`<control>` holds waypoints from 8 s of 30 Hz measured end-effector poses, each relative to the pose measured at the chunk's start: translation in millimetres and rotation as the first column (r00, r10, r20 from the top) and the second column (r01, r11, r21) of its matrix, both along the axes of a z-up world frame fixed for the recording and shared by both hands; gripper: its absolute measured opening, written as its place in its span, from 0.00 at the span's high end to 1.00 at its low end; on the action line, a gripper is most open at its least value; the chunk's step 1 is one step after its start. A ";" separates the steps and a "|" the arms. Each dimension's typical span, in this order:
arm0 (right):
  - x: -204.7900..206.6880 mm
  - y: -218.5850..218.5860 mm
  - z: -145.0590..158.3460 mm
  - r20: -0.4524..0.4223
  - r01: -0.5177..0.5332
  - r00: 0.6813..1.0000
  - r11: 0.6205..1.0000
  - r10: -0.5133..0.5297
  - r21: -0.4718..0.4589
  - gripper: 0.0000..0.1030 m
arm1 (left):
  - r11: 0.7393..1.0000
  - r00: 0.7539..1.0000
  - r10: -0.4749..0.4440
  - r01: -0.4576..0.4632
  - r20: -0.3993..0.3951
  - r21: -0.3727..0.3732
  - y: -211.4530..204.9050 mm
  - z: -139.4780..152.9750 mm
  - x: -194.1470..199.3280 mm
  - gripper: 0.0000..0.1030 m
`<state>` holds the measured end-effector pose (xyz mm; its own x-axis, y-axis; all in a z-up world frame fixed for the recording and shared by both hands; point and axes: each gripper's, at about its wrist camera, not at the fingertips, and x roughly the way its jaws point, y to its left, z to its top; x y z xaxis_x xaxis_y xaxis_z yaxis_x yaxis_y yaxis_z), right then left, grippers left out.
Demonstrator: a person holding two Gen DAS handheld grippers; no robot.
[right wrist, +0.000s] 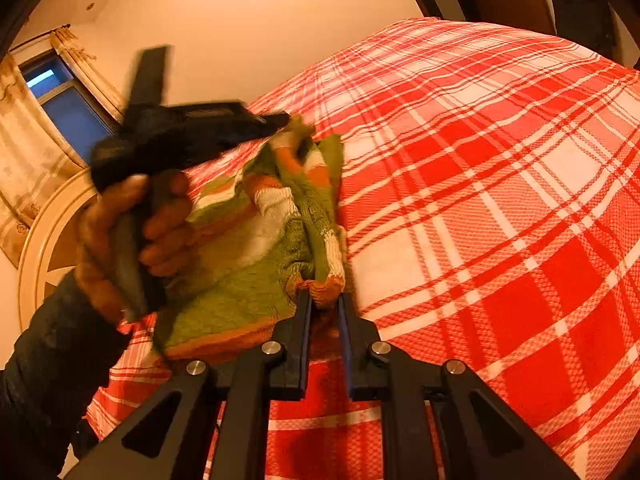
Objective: Fold small clothes
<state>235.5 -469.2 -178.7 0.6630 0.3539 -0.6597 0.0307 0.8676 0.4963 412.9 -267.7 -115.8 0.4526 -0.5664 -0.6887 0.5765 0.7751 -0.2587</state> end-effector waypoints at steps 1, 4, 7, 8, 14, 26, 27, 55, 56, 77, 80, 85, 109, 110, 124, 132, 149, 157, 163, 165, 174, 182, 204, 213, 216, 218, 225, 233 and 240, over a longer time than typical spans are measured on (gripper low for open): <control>0.3 -1.6 -0.3 -0.001 0.004 1.000 1.000 -0.004 0.000 0.88 | 1.000 0.999 -0.005 0.005 0.032 -0.002 4.0 8.2 -7.1 0.79; -1.3 -3.3 0.0 0.003 0.000 1.000 1.000 0.000 -0.008 0.86 | 1.000 0.994 0.002 -0.001 0.108 -0.013 31.2 29.0 -33.0 0.50; -6.2 -7.8 9.4 0.021 0.065 0.998 0.993 -0.063 -0.094 0.61 | 1.000 0.991 0.025 -0.025 0.132 -0.003 69.0 29.4 -56.7 0.34; -10.1 -10.7 14.8 0.042 0.093 0.995 0.988 -0.088 -0.124 0.46 | 1.000 0.991 0.025 -0.026 0.134 0.013 77.9 25.7 -63.0 0.34; 22.7 1.2 52.8 0.135 0.089 0.988 0.988 -0.071 -0.129 0.45 | 0.993 0.993 0.077 -0.085 0.086 0.088 125.4 -18.6 -99.4 0.33; 142.5 45.2 10.7 -0.123 -0.055 0.992 0.956 0.020 -0.290 0.69 | 0.992 0.994 0.104 -0.105 0.016 0.075 127.8 -63.9 -119.7 0.24; 139.4 43.3 8.3 -0.116 -0.048 0.993 0.954 0.014 -0.296 0.69 | 0.992 0.995 0.100 -0.100 0.011 0.073 127.6 -65.1 -119.8 0.23; 27.5 49.7 4.6 -0.103 -0.117 0.991 0.913 0.083 -0.391 0.92 | 0.993 0.993 0.111 -0.109 -0.049 0.038 135.6 -75.2 -122.7 0.06; 24.1 49.9 3.4 -0.104 -0.120 0.991 0.910 0.085 -0.398 0.92 | 0.993 0.993 0.111 -0.110 -0.043 0.031 136.7 -74.2 -124.3 0.06; 214.4 33.8 17.2 -0.196 -0.104 0.978 0.977 0.067 -0.186 0.70 | 0.980 0.979 0.176 -0.184 -0.107 -0.075 160.0 -77.3 -115.1 0.00; 218.8 32.4 10.2 -0.173 -0.083 0.984 0.980 0.051 -0.183 0.95 | 0.977 0.977 0.182 -0.192 -0.110 -0.090 164.1 -77.5 -114.5 0.00; 205.3 25.1 26.5 -0.097 -0.032 0.995 0.962 0.005 -0.270 0.95 | 0.980 0.978 0.180 -0.187 -0.104 -0.064 157.0 -78.6 -114.9 0.00; 70.7 42.2 7.7 -0.140 -0.276 0.959 0.930 0.248 -0.241 0.75 | 0.959 0.959 0.281 -0.278 -0.042 0.057 155.5 -63.3 -104.9 0.00; 69.3 41.2 15.2 -0.112 -0.284 0.958 0.931 0.265 -0.228 0.75 | 0.962 0.961 0.271 -0.269 -0.051 0.045 157.5 -59.6 -108.8 0.00; 184.6 -16.5 1.0 -0.108 -0.141 0.984 0.990 0.139 -0.013 0.22 | 0.971 0.959 0.240 -0.240 -0.151 0.015 142.3 -72.2 -105.7 0.00; 212.1 -34.7 -25.0 -0.096 -0.126 0.986 0.988 0.134 0.085 0.33 | 0.977 0.967 0.213 -0.210 -0.138 0.033 132.3 -74.1 -99.0 0.00; 207.1 -16.1 -27.0 -0.025 -0.209 0.976 0.964 0.216 0.162 0.76 | 0.990 0.982 0.142 -0.139 -0.124 0.031 121.5 -68.0 -101.1 0.24; 196.6 -6.9 -8.3 0.004 -0.188 0.982 0.976 0.188 0.110 0.77 | 0.993 0.988 0.120 -0.118 -0.095 0.029 119.1 -60.3 -107.5 0.56; 186.9 1.4 13.9 0.046 -0.191 0.981 0.976 0.187 0.102 0.77 | 0.992 0.991 0.125 -0.124 -0.039 0.036 126.6 -42.8 -120.5 0.73; 182.7 4.7 19.5 0.054 -0.200 0.979 0.975 0.196 0.100 0.78 | 0.992 0.992 0.123 -0.123 -0.015 0.037 130.0 -34.7 -128.0 0.74; 161.2 51.4 35.3 0.060 -0.250 0.968 0.959 0.244 0.132 0.78 | 0.987 0.987 0.154 -0.155 0.039 0.050 163.5 -11.6 -157.7 0.75; 142.9 108.0 42.9 0.077 -0.320 0.947 0.931 0.311 0.177 0.78 | 0.974 0.974 0.210 -0.216 0.080 0.070 186.3 5.2 -185.6 0.75; 117.7 290.5 59.9 0.103 -0.535 0.845 0.820 0.525 0.203 0.78 | 0.894 0.892 0.437 -0.445 0.117 0.053 201.8 6.7 -195.1 0.76; 111.9 353.9 54.6 0.090 -0.601 0.798 0.775 0.596 0.196 0.78 | 0.860 0.859 0.498 -0.507 0.116 0.056 213.8 -1.2 -199.2 0.76; 111.9 370.4 51.5 0.083 -0.618 0.784 0.762 0.615 0.196 0.78 | 0.851 0.850 0.516 -0.523 0.108 0.052 223.9 -2.8 -205.2 0.76; 112.2 379.5 50.5 0.079 -0.626 0.778 0.755 0.624 0.197 0.78 | 0.845 0.844 0.526 -0.533 0.105 0.050 227.8 -2.7 -209.8 0.76; 111.1 405.2 48.9 0.072 -0.653 0.754 0.733 0.653 0.193 0.78 | 0.829 0.828 0.553 -0.558 0.096 0.037 243.5 -4.0 -216.4 0.76; 107.7 425.9 46.2 0.061 -0.676 0.731 0.711 0.679 0.192 0.78 | 0.813 0.812 0.576 -0.581 0.090 0.039 255.4 -8.4 -223.0 0.76; 108.3 443.6 42.3 0.035 -0.698 0.709 0.693 0.705 0.181 0.78 | 0.799 0.799 0.597 -0.600 0.073 0.040 260.3 -14.0 -226.0 0.76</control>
<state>343.8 -25.6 -136.4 0.1546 0.8134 -0.5608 -0.5327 0.5467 0.6460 186.8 -7.5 -129.8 0.7253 -0.1304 -0.6760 0.0045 0.9828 -0.1848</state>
